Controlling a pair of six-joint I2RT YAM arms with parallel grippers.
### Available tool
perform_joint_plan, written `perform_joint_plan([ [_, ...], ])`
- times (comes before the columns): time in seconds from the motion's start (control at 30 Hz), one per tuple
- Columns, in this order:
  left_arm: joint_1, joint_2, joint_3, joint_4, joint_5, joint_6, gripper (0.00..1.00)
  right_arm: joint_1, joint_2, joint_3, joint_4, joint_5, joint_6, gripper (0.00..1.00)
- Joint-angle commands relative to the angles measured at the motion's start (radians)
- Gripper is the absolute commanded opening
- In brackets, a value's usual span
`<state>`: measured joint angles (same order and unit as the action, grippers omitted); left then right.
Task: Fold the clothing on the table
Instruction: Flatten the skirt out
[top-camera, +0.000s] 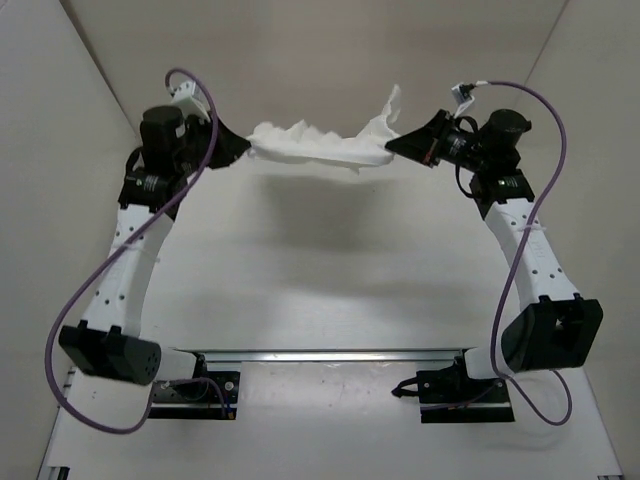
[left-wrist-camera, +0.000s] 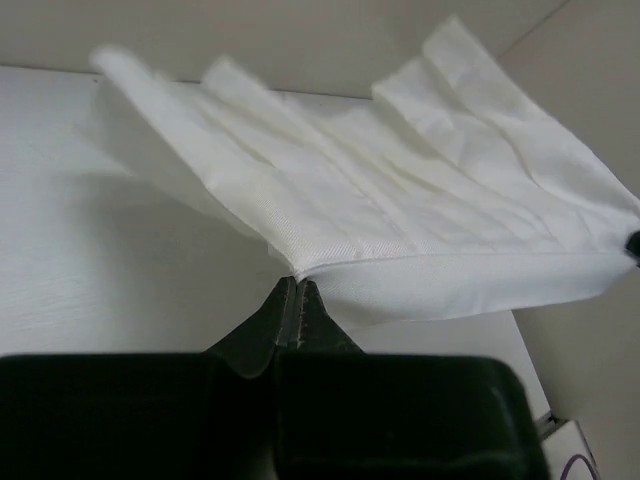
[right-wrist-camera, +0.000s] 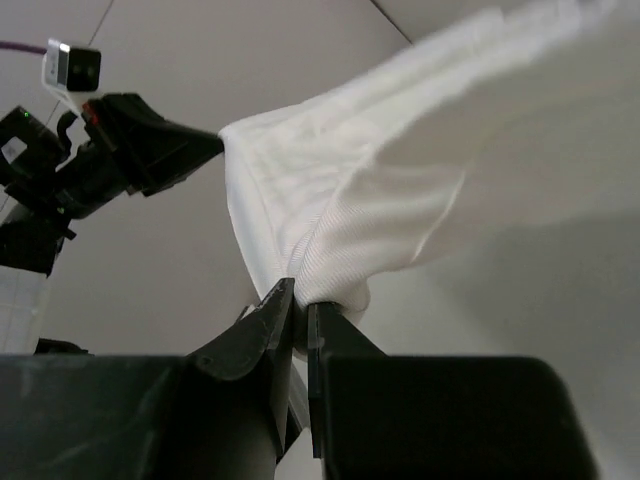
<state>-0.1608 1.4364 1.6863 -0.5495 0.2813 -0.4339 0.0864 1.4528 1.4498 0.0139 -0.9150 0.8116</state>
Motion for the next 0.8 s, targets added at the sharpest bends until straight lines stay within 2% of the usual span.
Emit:
perform_joint_plan([
  [0.0, 0.006, -0.114, -0.309, 0.104, 0.024, -0.049, 0.0, -0.059, -0.029, -0.201, 0.095, -0.053, 0.02, 0.0],
  [0.13, -0.032, -0.195, -0.728, 0.294, 0.018, -0.107, 0.0, -0.079, -0.058, -0.53, 0.219, -0.038, 0.046, 0.0],
  [0.17, -0.042, -0.2, -0.829, 0.343, 0.019, -0.135, 0.0, -0.076, -0.083, -0.64, 0.257, -0.001, 0.052, 0.07],
  [0.2, -0.052, -0.208, -0.876, 0.365, 0.033, -0.152, 0.02, -0.076, -0.121, -0.687, 0.265, 0.055, 0.047, 0.17],
  [0.23, -0.06, -0.215, -0.96, 0.408, 0.033, -0.161, 0.19, -0.064, -0.144, -0.772, 0.258, 0.132, 0.032, 0.34],
  [0.3, -0.069, -0.232, -1.091, 0.444, 0.074, -0.17, 0.43, -0.025, -0.242, -0.894, 0.226, 0.218, -0.04, 0.37],
  [0.37, -0.098, -0.28, -1.148, 0.445, 0.05, -0.169, 0.48, -0.005, -0.319, -0.948, 0.177, 0.33, -0.077, 0.46],
  [0.43, -0.109, -0.316, -1.182, 0.424, 0.016, -0.161, 0.52, 0.022, -0.428, -0.985, 0.118, 0.455, -0.145, 0.44],
  [0.5, -0.109, -0.352, -1.211, 0.408, -0.011, -0.161, 0.53, 0.071, -0.474, -0.997, 0.049, 0.557, -0.216, 0.47],
  [0.6, -0.117, -0.355, -1.228, 0.413, -0.034, -0.164, 0.55, 0.084, -0.433, -0.973, -0.009, 0.571, -0.307, 0.51],
  [0.7, -0.128, -0.326, -1.244, 0.436, -0.057, -0.166, 0.57, 0.101, -0.346, -0.924, -0.041, 0.562, -0.357, 0.46],
  [0.77, -0.141, -0.305, -1.241, 0.451, -0.063, -0.175, 0.58, 0.139, -0.283, -0.898, -0.049, 0.623, -0.397, 0.44],
])
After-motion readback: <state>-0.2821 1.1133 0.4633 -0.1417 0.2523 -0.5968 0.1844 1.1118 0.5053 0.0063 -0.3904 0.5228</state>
